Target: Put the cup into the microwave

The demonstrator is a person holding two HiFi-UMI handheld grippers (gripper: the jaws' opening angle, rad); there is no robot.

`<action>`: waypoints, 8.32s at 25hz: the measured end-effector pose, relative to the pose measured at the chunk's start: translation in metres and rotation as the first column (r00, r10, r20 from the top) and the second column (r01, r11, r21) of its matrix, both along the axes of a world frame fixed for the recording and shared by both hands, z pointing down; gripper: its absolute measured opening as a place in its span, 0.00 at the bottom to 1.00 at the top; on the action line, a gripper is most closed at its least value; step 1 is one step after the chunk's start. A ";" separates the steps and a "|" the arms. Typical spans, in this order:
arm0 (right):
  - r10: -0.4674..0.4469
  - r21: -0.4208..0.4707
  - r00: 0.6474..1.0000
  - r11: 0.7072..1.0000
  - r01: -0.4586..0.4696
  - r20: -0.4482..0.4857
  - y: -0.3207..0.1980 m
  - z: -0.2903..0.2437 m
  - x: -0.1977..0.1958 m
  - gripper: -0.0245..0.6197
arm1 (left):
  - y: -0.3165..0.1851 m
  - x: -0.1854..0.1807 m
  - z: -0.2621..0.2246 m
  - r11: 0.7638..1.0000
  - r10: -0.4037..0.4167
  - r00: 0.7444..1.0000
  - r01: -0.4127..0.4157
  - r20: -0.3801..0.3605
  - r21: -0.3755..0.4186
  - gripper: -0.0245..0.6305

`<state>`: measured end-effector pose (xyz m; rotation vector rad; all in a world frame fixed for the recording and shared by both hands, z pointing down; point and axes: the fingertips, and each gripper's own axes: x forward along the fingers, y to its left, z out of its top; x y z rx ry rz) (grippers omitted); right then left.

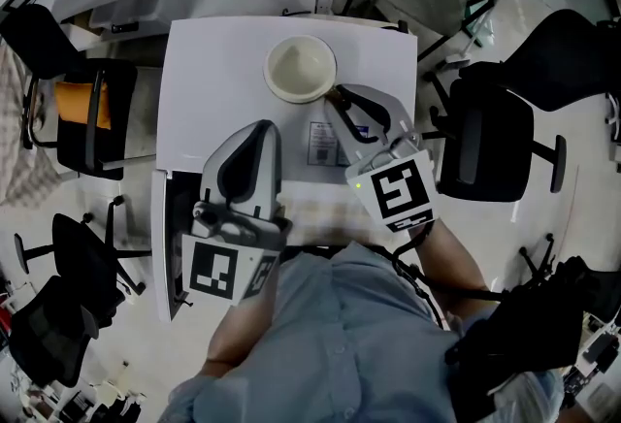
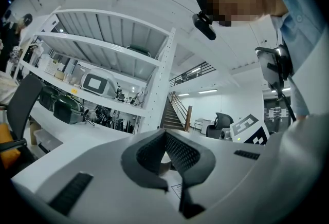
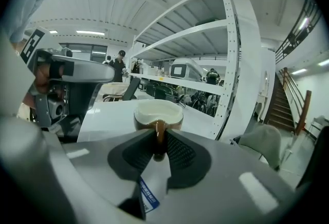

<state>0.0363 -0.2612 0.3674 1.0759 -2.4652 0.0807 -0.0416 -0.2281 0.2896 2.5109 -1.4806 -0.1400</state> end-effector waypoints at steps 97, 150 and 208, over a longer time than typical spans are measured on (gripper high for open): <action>0.008 -0.031 0.990 1.000 -0.004 0.139 0.257 -0.005 -0.034 0.11 | 0.238 -0.028 0.012 1.000 0.018 0.999 -0.019 0.040 0.019 0.04; 0.143 -0.211 0.988 0.969 -0.126 0.066 0.180 0.147 -0.083 0.11 | 0.175 -0.071 0.078 0.978 0.204 0.979 -0.204 0.009 0.040 0.04; 0.180 -0.197 0.980 0.967 -0.160 0.088 0.138 0.144 -0.070 0.14 | 0.151 -0.049 0.060 0.981 0.186 0.981 -0.189 0.061 0.046 0.04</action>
